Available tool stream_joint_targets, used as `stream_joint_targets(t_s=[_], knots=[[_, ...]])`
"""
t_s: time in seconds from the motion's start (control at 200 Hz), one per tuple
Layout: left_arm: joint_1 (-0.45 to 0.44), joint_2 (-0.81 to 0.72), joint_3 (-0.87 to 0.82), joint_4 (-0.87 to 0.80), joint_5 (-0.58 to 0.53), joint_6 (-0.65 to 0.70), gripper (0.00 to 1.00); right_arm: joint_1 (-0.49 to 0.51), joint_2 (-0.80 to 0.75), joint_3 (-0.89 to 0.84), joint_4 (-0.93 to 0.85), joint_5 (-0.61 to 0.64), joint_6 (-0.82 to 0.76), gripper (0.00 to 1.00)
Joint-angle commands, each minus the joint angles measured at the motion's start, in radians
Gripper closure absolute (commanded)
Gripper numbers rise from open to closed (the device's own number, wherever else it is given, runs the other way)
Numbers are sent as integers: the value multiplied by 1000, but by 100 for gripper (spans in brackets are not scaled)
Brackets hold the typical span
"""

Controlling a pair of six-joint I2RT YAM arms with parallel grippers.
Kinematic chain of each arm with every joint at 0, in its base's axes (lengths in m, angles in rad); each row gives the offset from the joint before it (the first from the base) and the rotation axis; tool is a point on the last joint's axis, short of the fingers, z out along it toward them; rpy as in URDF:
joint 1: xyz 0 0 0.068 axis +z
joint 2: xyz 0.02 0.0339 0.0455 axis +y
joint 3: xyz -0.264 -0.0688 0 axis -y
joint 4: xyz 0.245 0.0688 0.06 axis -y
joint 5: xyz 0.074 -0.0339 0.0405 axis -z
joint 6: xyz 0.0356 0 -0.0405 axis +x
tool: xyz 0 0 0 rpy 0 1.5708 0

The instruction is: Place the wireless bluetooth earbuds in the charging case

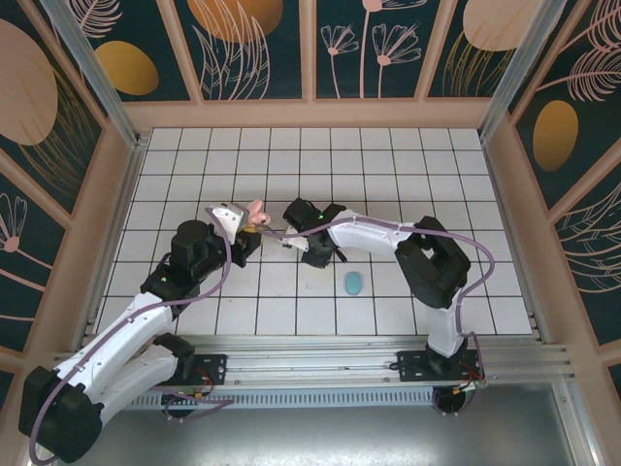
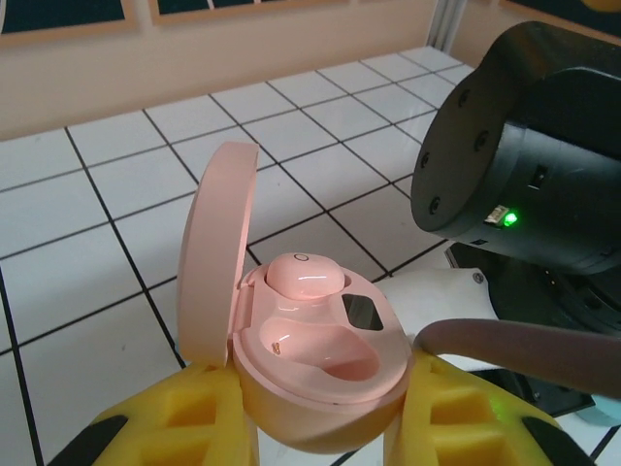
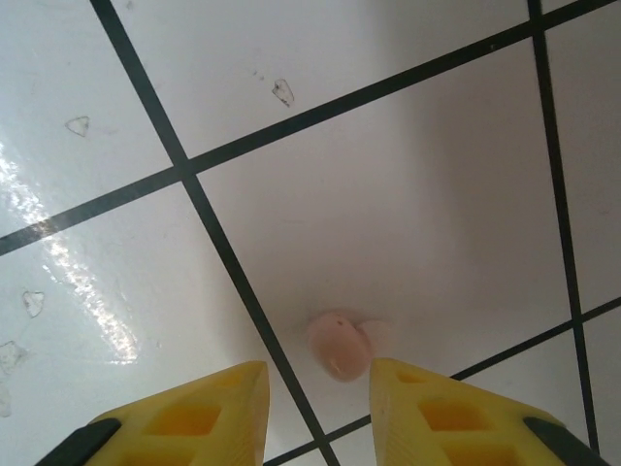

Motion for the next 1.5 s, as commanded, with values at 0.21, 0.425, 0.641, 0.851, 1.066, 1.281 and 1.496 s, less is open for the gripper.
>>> stream_joint_targets(t_s=[0.21,0.425,0.641,0.851,1.066,1.281,1.496], knots=[[-2,-12,2,28,-8,13,100,0,63,52,-56,64,-92,68],[-3,-12,-2,26,-18,18,100,-2,72,44,-65,33,-107,68],[-3,-4,-2,28,-20,17,100,-10,101,47,-71,13,-117,67],[-4,-6,-3,23,-26,19,100,-20,129,59,-69,-14,-117,68],[-4,-10,-4,20,-31,20,100,-45,147,118,-98,-78,-48,80],[-4,-13,-2,17,-33,18,100,-117,130,156,-132,-217,99,90],[-4,-14,-1,21,-32,13,100,-211,53,133,-88,-448,262,97]])
